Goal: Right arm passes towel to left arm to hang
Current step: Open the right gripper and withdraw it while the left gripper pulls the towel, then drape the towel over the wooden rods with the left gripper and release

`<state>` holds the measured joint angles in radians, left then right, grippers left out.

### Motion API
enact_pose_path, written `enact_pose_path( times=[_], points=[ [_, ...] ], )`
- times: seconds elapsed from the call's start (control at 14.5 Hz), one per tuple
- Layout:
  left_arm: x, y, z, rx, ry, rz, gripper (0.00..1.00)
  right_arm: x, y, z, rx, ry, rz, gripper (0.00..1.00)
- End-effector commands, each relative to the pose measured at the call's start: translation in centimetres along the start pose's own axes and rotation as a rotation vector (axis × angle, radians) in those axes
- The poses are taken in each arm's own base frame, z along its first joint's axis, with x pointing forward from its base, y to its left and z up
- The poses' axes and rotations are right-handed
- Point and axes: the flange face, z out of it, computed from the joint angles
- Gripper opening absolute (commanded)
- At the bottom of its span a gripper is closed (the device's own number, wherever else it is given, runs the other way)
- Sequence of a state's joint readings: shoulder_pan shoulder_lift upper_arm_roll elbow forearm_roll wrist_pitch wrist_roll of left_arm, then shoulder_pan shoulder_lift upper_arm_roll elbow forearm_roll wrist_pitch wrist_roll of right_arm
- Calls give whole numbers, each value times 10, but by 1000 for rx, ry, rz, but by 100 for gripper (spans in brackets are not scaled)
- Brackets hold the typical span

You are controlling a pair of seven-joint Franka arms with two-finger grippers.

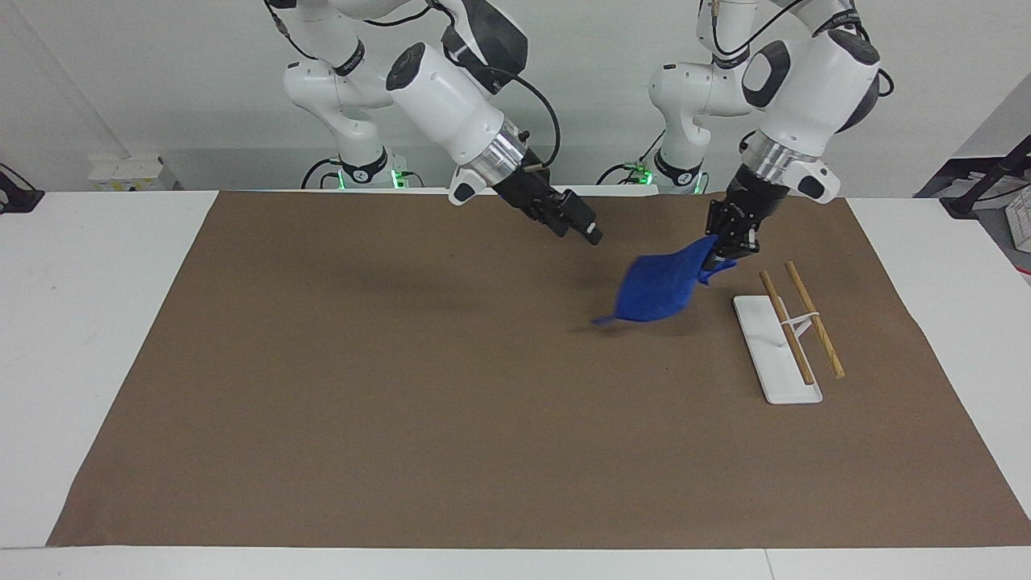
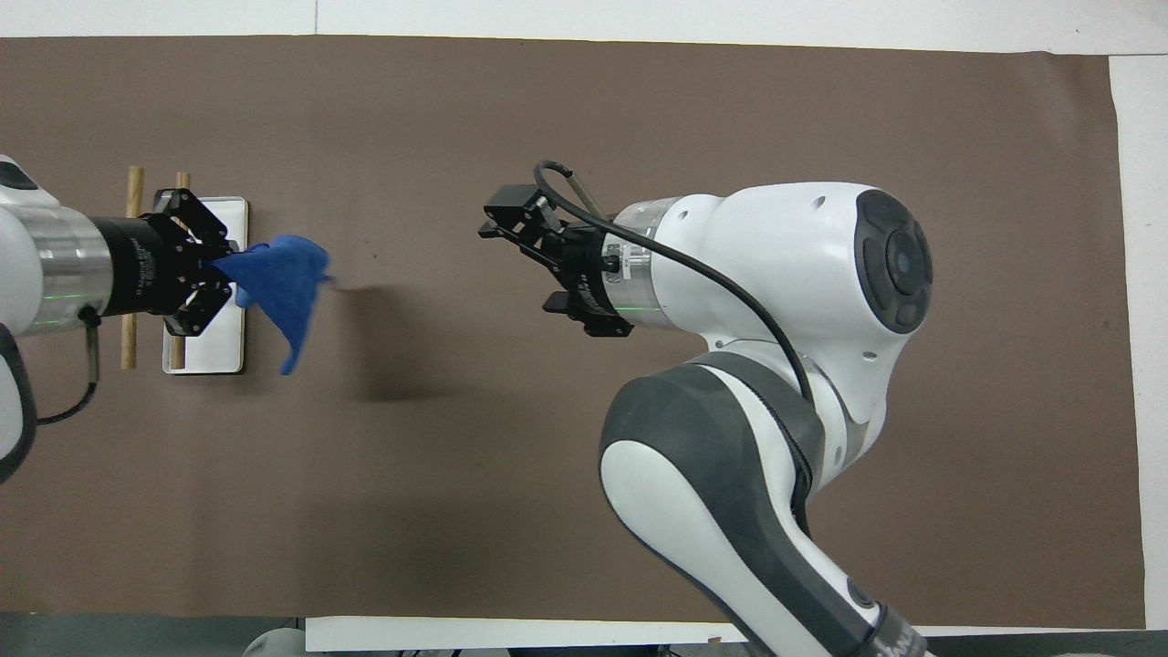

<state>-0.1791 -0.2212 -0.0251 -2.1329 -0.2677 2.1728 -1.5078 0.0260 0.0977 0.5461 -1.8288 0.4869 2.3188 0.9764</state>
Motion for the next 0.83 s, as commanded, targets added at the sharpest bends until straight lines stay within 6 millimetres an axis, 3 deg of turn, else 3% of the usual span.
enact_pose_path(
  times=[0.0, 0.14, 0.28, 0.41, 0.55, 0.76],
  points=[
    [40, -8, 17, -44, 22, 73, 0, 36, 40, -28, -259, 106, -307, 100],
    [68, -12, 24, -71, 51, 122, 0, 72, 70, -59, -448, 105, -511, 100],
    [92, -8, 27, -79, 68, 124, 0, 114, 95, -101, -496, 48, -606, 100],
    [117, -4, 23, -123, 100, 135, 0, 142, 124, -140, -554, -9, -609, 100],
    [126, 5, 16, -157, 116, 138, 0, 173, 158, -185, -559, -13, -577, 100],
    [164, 23, -4, -194, 160, 199, 0, 206, 183, -246, -646, 34, -681, 100]
  ],
)
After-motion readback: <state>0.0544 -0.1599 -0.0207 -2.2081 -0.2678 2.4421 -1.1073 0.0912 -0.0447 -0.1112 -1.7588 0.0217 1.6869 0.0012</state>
